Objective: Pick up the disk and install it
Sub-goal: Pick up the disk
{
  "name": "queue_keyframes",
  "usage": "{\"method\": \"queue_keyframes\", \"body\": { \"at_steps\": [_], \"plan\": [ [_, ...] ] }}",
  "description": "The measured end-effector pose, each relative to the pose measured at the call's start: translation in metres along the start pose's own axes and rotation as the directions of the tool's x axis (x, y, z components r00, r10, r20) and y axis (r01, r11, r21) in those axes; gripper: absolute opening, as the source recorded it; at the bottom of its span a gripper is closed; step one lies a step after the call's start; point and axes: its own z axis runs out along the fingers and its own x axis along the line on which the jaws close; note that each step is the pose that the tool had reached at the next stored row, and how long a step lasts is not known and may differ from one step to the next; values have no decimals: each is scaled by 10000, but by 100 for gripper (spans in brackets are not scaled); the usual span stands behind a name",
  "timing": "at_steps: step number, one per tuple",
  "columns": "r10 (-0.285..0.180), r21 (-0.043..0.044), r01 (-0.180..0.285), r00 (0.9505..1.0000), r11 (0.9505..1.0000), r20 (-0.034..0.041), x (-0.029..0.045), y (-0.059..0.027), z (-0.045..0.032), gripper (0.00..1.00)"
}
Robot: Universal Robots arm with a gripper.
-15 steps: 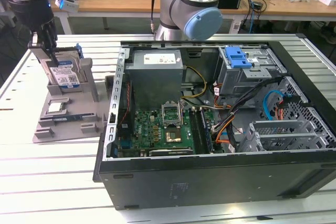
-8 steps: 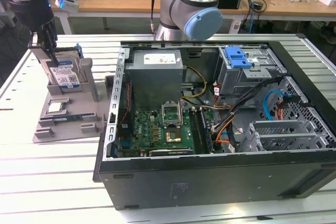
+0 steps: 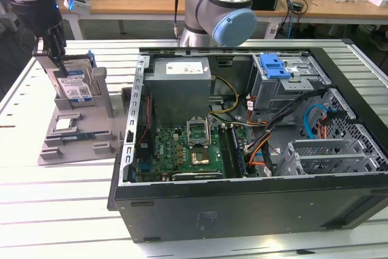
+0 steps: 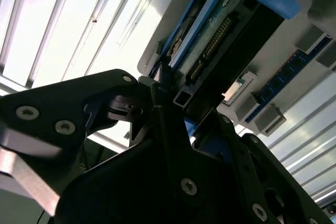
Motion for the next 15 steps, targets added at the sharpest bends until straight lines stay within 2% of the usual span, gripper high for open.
{"method": "queue_keyframes", "body": {
  "at_steps": [8,15],
  "plan": [
    [-1,0,1,10000,10000,3,-8,4,-141,37],
    [-2,4,2,10000,10000,49,-16,7,-250,37]
  ]
}}
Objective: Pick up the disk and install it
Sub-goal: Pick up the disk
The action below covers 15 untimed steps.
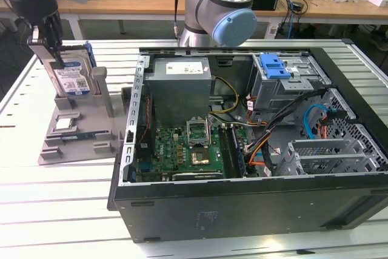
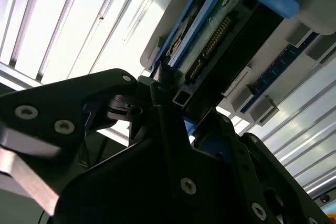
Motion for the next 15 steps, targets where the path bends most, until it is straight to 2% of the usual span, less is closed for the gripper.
{"method": "queue_keyframes", "body": {
  "at_steps": [12,15],
  "plan": [
    [-1,2,1,10000,10000,16,-25,5,-238,37],
    [-1,3,1,10000,10000,24,-31,8,-331,37]
  ]
}}
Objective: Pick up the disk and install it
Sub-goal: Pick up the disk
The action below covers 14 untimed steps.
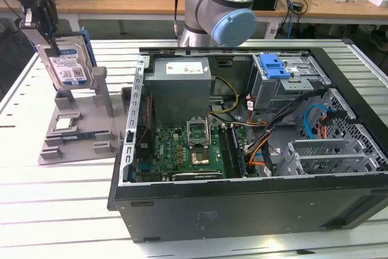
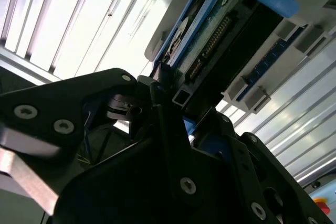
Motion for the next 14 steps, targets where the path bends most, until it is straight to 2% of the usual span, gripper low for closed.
{"method": "queue_keyframes", "body": {
  "at_steps": [7,12,14],
  "plan": [
    [0,3,0,10000,10000,29,-6,5,-161,37],
    [-1,5,1,10000,10000,57,-12,10,-326,37],
    [-1,5,1,10000,10000,63,-13,11,-365,37]
  ]
}}
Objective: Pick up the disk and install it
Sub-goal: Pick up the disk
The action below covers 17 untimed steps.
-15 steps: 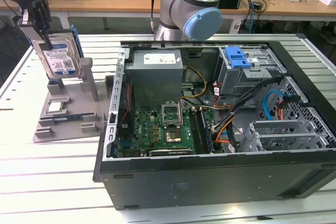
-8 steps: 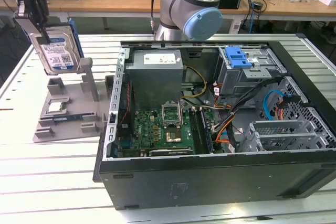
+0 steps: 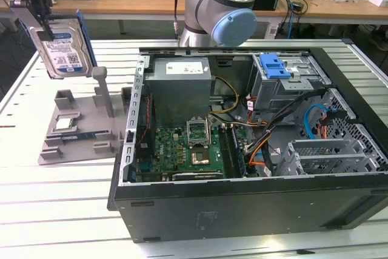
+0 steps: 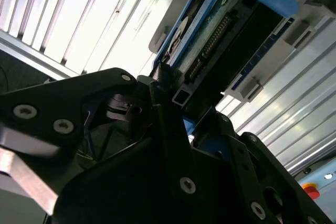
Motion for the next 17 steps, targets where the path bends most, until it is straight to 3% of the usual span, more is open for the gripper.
{"method": "queue_keyframes", "body": {
  "at_steps": [4,11,17],
  "plan": [
    [-1,2,1,10000,10000,18,-3,2,-84,37],
    [-3,4,3,10000,10000,50,-16,9,-337,37],
    [-3,5,3,10000,10000,65,-25,13,-474,37]
  ]
}}
